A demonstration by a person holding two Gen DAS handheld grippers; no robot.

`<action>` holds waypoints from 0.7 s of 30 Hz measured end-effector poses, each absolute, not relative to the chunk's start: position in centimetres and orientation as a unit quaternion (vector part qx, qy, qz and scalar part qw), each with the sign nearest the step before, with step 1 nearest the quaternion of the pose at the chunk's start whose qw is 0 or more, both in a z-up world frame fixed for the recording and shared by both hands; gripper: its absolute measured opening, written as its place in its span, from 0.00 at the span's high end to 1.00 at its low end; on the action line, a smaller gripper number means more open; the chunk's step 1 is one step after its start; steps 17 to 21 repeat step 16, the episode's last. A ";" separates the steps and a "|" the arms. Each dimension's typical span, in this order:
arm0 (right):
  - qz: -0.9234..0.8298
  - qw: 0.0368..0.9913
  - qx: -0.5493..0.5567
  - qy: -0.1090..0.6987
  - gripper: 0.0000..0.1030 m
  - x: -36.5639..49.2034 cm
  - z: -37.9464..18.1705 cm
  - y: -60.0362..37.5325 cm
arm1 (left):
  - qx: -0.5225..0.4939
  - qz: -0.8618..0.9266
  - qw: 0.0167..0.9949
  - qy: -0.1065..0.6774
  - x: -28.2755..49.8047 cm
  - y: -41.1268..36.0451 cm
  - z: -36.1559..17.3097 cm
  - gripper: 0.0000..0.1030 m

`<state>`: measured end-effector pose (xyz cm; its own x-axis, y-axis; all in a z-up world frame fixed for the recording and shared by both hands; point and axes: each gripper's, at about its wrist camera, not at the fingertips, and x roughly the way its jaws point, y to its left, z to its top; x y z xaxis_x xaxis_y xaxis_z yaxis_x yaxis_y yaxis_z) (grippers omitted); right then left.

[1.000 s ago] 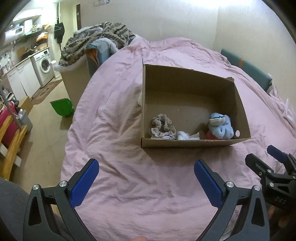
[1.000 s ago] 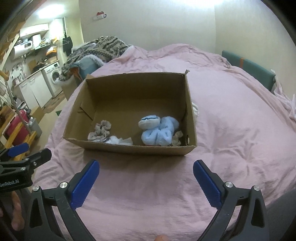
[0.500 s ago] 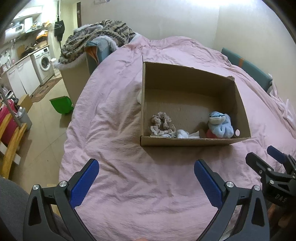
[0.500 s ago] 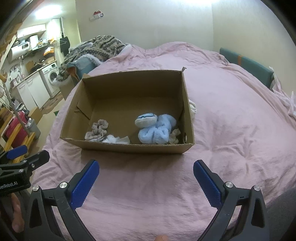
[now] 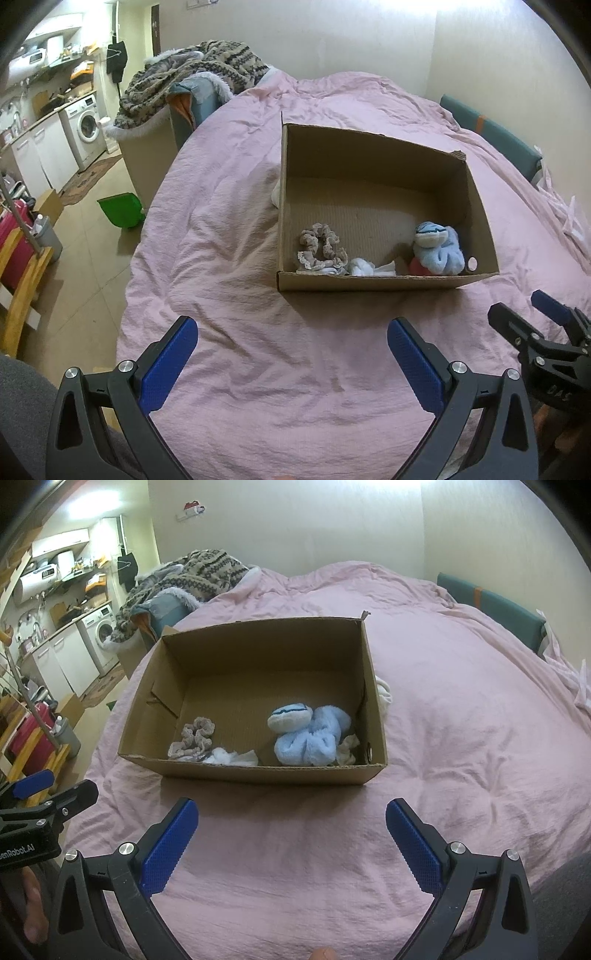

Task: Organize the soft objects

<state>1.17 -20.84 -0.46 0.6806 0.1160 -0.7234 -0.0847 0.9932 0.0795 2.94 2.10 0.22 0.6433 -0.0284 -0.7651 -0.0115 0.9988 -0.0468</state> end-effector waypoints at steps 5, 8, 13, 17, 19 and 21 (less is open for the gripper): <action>0.055 0.917 0.020 0.396 0.00 1.0 -0.5 -20.8 | -0.023 -0.003 0.905 0.424 3.1 2.2 0.2 0.01; 0.054 0.916 0.022 0.396 0.00 0.9 -0.6 -20.8 | -0.023 -0.003 0.905 0.424 3.1 2.2 0.2 0.01; 0.054 0.915 0.026 0.398 0.00 0.9 -0.6 -20.8 | -0.025 -0.005 0.905 0.425 3.1 2.2 0.1 0.01; 0.054 0.915 0.025 0.398 0.00 0.9 -0.6 -20.8 | -0.023 -0.005 0.905 0.425 3.2 2.1 0.0 0.01; 0.054 0.915 0.025 0.398 0.00 0.9 -0.6 -20.8 | -0.023 -0.005 0.905 0.425 3.2 2.1 0.0 0.01; 0.054 0.915 0.025 0.398 0.00 0.9 -0.6 -20.8 | -0.023 -0.005 0.905 0.425 3.2 2.1 0.0 0.01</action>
